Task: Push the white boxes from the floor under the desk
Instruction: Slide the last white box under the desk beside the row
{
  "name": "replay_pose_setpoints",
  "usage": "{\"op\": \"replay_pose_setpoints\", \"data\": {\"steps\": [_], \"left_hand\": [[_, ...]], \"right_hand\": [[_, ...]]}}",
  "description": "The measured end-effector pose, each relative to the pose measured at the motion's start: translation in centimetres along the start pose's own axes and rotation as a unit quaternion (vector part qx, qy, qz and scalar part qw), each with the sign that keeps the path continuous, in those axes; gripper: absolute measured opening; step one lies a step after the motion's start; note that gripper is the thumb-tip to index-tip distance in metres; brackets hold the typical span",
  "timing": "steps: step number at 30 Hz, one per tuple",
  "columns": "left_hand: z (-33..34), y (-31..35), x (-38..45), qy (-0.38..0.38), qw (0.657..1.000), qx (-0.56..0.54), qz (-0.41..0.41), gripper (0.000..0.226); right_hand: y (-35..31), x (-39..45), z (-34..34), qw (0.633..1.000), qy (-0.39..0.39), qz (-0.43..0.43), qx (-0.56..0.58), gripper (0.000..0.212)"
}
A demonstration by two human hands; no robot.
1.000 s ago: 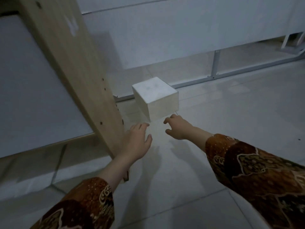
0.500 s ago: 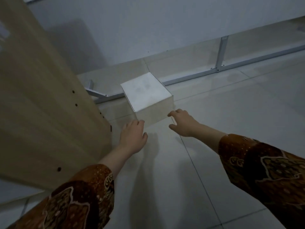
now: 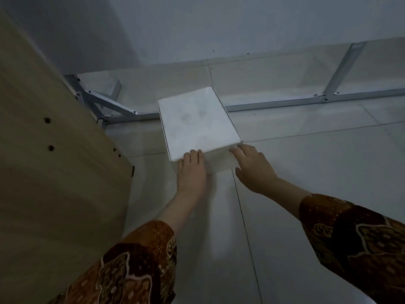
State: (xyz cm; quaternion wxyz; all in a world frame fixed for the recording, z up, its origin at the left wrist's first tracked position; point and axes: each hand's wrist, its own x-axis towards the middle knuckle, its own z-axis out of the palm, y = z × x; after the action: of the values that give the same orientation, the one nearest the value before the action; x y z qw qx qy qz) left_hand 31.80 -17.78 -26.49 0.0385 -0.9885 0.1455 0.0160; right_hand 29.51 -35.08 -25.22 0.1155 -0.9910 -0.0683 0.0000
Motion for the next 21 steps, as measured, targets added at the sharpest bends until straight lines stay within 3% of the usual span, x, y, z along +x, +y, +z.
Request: {"op": "replay_pose_setpoints", "data": {"steps": [3, 7, 10, 14, 16, 19, 21], "left_hand": [[2.1, -0.7, -1.3, 0.036, 0.997, 0.068, 0.025, 0.067], [2.4, -2.0, -1.2, 0.08, 0.995, 0.046, 0.047, 0.057], [0.9, -2.4, -0.4, 0.074, 0.994, -0.05, 0.063, 0.068], [0.9, -3.6, -2.3, 0.057, 0.995, -0.05, 0.065, 0.061], [1.7, -4.4, -3.9, 0.088, 0.993, -0.058, 0.06, 0.056], [2.6, -4.2, -5.6, 0.141, 0.976, -0.167, -0.019, 0.052], [2.9, -3.1, -5.8, 0.144, 0.941, -0.274, -0.138, 0.055]], "right_hand": [[0.4, 1.2, 0.7, 0.999, -0.007, -0.029, -0.024, 0.066], [0.0, 1.6, 1.7, 0.999, -0.017, -0.044, -0.019, 0.07], [-0.7, 1.2, 1.4, 0.998, 0.003, -0.056, -0.013, 0.063], [-2.0, -0.5, 1.0, 0.997, 0.016, -0.067, -0.04, 0.052], [-3.0, -2.0, 1.3, 0.994, 0.032, -0.086, -0.058, 0.046], [-5.0, -3.9, 1.9, 0.99, 0.046, -0.122, -0.046, 0.044], [-6.5, -5.2, 2.0, 0.988, 0.032, -0.147, -0.024, 0.041]]}}
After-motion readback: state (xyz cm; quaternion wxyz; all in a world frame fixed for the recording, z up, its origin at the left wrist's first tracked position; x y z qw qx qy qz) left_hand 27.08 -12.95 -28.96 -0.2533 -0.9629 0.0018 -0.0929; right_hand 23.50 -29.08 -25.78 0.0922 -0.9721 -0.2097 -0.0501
